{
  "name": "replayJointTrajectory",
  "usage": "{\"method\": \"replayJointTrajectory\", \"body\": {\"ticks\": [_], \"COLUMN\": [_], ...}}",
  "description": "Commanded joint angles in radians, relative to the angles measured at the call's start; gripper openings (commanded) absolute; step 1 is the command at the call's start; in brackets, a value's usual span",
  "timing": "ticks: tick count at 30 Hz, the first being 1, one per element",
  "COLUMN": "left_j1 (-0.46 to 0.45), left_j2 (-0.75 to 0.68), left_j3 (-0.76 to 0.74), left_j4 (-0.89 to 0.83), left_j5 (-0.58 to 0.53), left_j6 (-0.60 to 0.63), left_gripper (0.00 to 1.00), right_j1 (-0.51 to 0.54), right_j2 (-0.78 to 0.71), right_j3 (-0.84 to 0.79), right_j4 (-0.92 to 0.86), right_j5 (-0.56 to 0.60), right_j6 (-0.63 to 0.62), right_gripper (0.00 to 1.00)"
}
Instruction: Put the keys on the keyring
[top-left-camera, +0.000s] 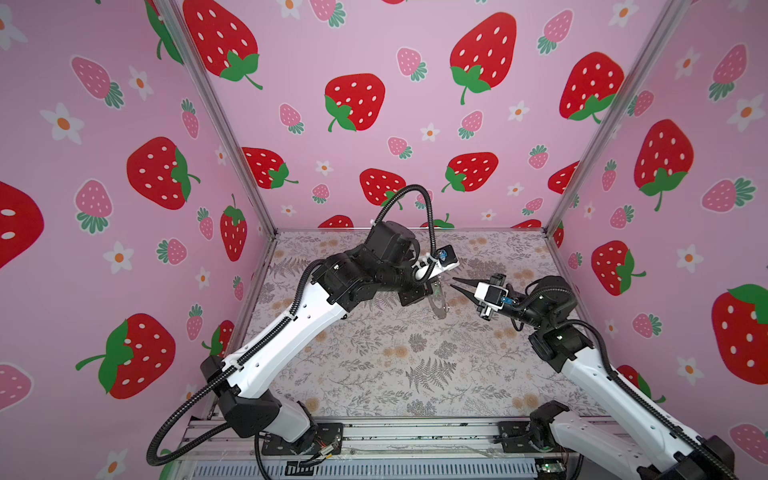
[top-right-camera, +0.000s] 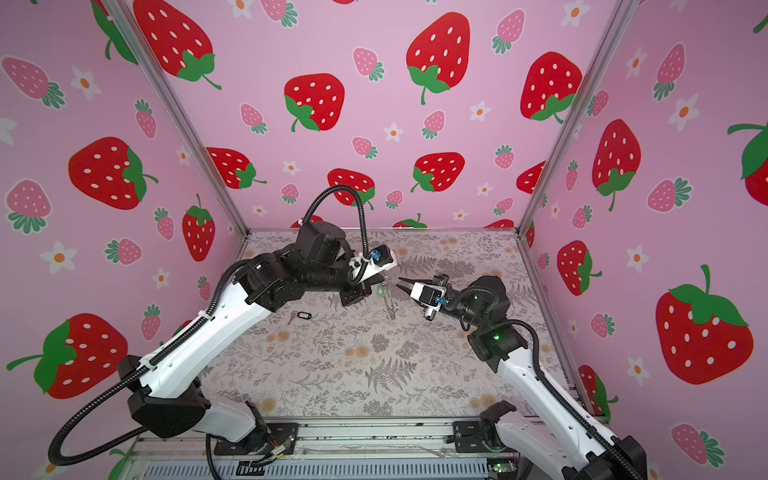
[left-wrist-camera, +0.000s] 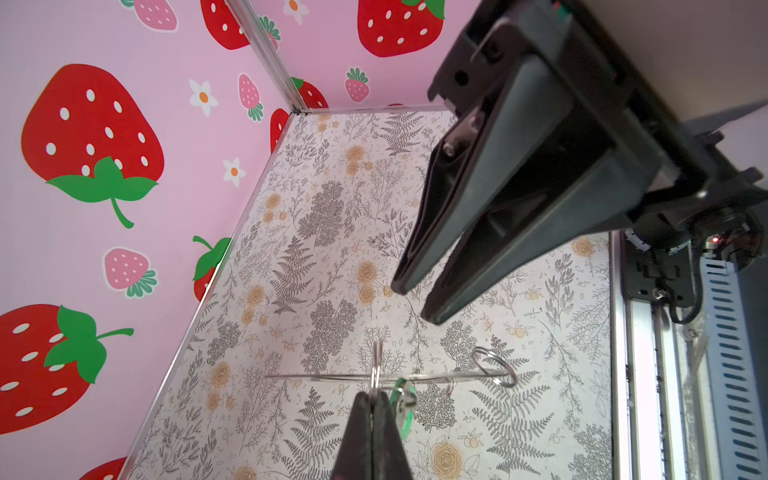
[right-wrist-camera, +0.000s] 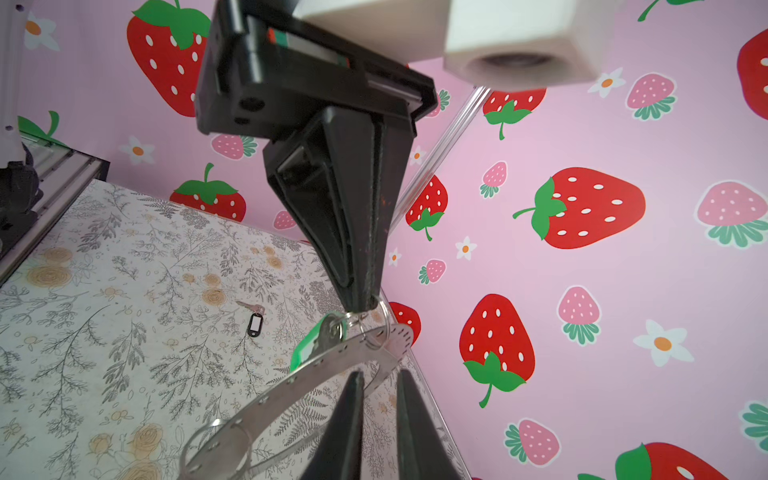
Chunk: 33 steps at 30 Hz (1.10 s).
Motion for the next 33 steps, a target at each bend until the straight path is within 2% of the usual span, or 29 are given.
{"method": "replayJointTrajectory", "body": {"ticks": [1,10,33], "left_j1": [-0.016,-0.052,-0.1], "left_j2": [0.032,0.106,0.127], "left_j3": [0.106,0.229,0.27], "left_j4": [-0.124,-0.245,-0.27], "left_j5": [-0.034,-0.13,-0.17], "left_j6": [-0.008,-0.007,0.03], "left_gripper": [0.0,0.0,0.0], "right_j1": [0.014,0.035,0.042], "right_j2": [0.013,0.028,0.064], "right_j3": [0.039,0.05,0.066], "right_j4": [-0.049,-0.023,0.035], "right_j5": [-0.007,-0.032,-0.059], "right_j6": [-0.062,-0.07,-0.038], "right_gripper": [0.18,0.16,0.16]}}
